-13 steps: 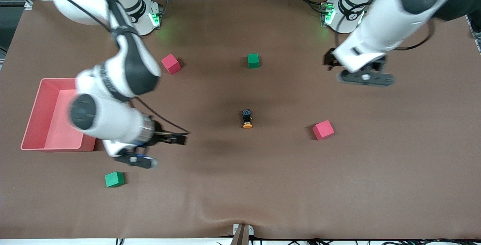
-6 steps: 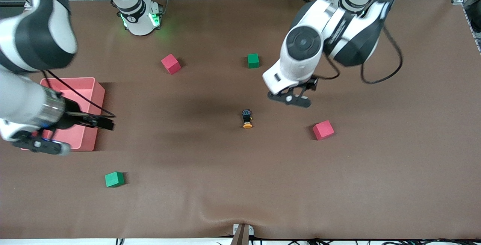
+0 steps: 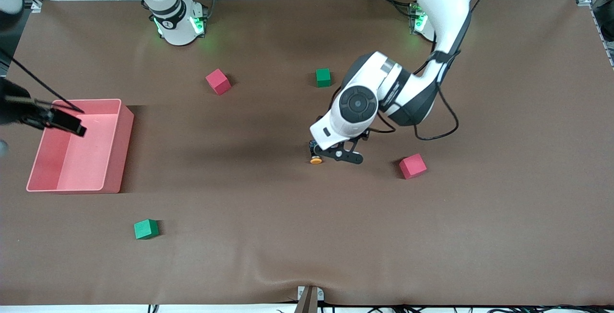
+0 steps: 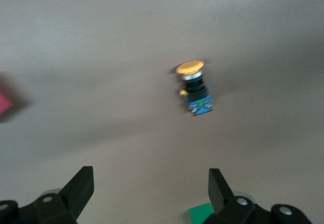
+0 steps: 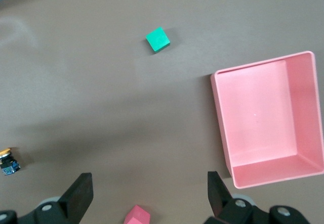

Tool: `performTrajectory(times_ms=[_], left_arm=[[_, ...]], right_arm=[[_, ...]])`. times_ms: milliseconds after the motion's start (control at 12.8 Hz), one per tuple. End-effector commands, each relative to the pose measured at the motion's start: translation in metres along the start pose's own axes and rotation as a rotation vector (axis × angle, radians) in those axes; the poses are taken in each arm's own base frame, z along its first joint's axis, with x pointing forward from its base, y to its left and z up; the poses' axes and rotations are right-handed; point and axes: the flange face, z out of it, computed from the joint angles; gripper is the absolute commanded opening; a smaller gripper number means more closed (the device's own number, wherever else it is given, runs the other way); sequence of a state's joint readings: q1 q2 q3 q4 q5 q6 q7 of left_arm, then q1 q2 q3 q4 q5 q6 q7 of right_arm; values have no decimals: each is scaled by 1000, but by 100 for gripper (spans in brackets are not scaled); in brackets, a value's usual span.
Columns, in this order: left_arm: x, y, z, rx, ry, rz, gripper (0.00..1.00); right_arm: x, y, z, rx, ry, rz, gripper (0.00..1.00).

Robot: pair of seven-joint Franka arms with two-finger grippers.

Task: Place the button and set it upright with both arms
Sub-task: 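Withdraw the right gripper while the left gripper reaches the button, then grasp the yellow button with the left gripper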

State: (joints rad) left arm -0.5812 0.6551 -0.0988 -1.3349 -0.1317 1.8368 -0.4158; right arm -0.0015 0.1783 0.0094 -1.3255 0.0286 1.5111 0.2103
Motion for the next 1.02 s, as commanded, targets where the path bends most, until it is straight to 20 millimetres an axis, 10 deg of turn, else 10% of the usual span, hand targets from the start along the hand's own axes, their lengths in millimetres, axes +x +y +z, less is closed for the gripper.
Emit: performTrajectory(times_ms=[0,235,940], left_arm=[[11,12,33,-94,-61,-109,100],[21,24,70,-146,-56,-192,100],[42,18,126,-225,-46,-286,100]], right_arm=[[-51,15,-7,-5,78,4,100],[-77,12,-11,-8,69,-13,100],[-54,13,-34,-23,54,-171,100]])
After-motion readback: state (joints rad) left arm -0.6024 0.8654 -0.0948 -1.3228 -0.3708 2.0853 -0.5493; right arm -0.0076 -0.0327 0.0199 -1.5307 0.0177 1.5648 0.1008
